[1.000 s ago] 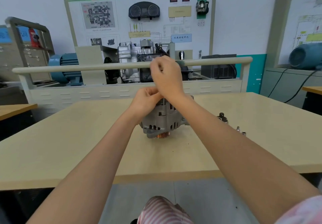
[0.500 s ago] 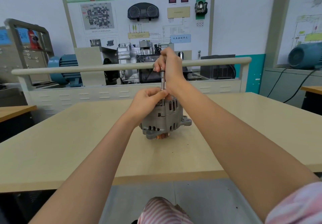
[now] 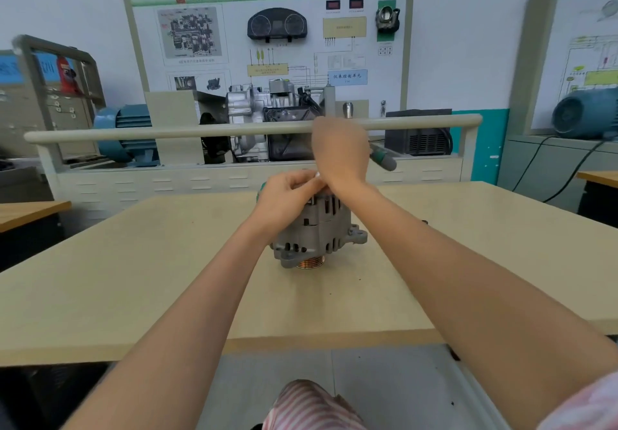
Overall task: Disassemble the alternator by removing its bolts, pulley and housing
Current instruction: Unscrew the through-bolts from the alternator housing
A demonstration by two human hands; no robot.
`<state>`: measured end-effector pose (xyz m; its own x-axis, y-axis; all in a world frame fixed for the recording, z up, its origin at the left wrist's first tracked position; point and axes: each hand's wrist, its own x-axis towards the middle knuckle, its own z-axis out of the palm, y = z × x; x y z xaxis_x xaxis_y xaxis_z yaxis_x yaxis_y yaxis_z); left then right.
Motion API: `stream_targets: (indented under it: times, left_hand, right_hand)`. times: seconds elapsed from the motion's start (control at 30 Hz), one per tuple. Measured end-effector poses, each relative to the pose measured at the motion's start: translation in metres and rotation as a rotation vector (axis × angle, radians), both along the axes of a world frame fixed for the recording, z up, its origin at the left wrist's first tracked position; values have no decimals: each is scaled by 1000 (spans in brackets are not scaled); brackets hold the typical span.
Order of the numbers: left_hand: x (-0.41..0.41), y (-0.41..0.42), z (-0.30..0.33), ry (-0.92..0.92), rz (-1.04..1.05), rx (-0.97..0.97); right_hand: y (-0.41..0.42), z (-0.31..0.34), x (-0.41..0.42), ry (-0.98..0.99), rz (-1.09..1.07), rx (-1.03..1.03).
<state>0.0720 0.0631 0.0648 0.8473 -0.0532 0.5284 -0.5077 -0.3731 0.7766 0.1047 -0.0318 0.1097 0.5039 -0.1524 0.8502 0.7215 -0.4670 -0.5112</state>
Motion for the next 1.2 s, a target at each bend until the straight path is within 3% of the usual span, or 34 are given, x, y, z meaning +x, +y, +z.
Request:
stream_targets:
  times: [0.13,0.33,0.5,0.57,0.7,0.77,0.9,1.07,1.13,1.2]
  left_hand:
    - [1,0,0,-7,-38,-18]
    - [-2,5,4,45,-101,-69]
    - [-2,6,3,45,-102,-134]
    - [-1,6,2,33,-74,-117]
    - [3,9,1,30,84,-79]
    - [3,8,1,21,112,-72]
    - [-1,5,1,8,56,-70]
    - [-2,5,1,32,-68,-112]
    - [-1,5,1,32,-62,-115]
    - [-1,6,2,34,-36,-106]
  right_hand:
    - [-1,-3,3,-16,140,91]
    - [14,13,-5,96,406,28]
    - [20,18,-5,215,481,182]
    - [18,13,-5,102,350,44]
    - [26,-4,-12,-110,-488,-500]
    - [30,-6,-16,-97,-562,-534]
    - [26,5,-14,-60,-142,-243]
    - [16,24,-10,276,598,301]
    - [17,25,-11,310,673,415]
    - [21,17,-12,176,536,316]
